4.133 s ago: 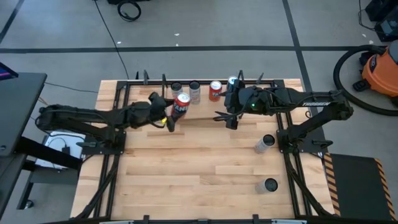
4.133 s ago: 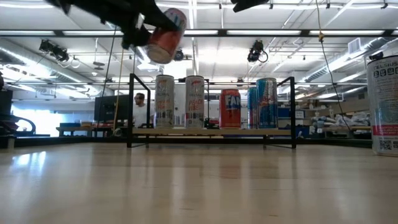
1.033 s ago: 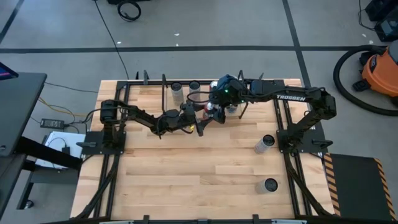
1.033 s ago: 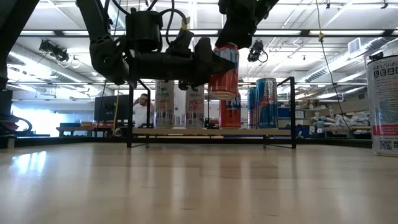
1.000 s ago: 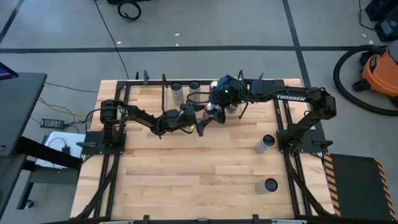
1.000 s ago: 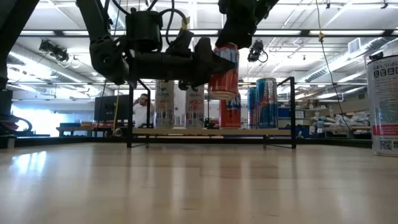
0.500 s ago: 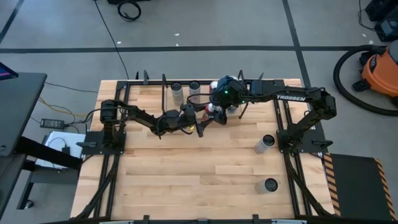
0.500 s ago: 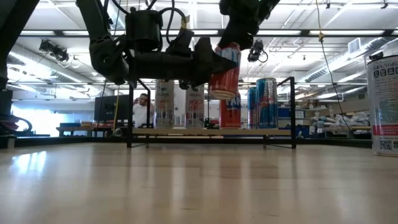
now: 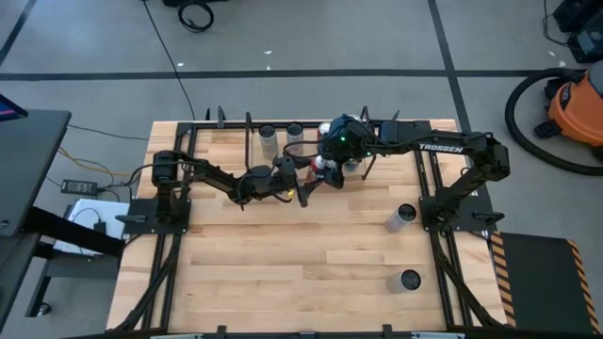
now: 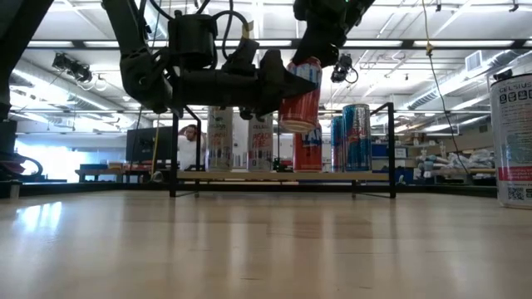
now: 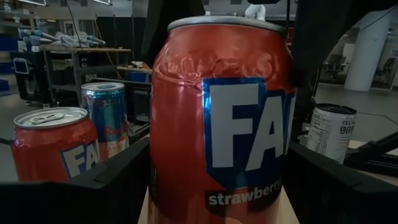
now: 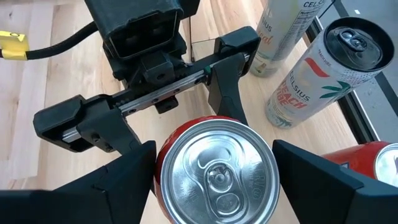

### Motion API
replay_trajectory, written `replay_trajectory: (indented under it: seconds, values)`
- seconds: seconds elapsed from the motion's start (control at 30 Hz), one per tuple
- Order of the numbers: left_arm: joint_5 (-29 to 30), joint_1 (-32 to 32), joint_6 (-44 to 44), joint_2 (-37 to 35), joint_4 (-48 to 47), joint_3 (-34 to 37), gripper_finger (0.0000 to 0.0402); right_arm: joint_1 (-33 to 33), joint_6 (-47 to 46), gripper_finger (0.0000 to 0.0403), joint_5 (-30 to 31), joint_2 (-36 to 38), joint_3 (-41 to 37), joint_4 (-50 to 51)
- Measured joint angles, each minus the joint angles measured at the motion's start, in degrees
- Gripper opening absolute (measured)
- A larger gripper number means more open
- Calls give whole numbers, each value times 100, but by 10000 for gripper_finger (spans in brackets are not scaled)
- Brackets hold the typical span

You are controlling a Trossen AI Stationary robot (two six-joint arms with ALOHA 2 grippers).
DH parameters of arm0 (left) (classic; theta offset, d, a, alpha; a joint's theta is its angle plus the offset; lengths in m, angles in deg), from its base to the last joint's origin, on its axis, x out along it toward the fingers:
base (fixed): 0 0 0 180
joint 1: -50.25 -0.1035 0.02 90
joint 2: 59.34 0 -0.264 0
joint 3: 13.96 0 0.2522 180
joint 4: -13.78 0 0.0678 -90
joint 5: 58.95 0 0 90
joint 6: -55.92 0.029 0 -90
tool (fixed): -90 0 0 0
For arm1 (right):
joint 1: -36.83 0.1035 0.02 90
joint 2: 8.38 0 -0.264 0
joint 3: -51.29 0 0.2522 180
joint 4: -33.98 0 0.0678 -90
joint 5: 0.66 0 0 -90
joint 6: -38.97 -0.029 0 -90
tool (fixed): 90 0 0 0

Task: Place canned beverage on shelf
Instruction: Put the orange soda can aligned with the other orange soda can on the shelf

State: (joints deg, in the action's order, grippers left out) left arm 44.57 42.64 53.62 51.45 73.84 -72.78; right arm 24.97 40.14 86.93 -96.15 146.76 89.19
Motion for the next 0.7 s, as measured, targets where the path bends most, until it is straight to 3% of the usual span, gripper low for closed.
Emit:
replay_trajectory:
  seconds: [0.37, 0.7]
  values:
    - [55, -9, -12, 0, 51, 0, 314, -17, 184, 331, 3, 0, -8, -156]
    - [44, -12, -9, -6, 89, -4, 314, -17, 191, 394, -42, -7, -12, -26]
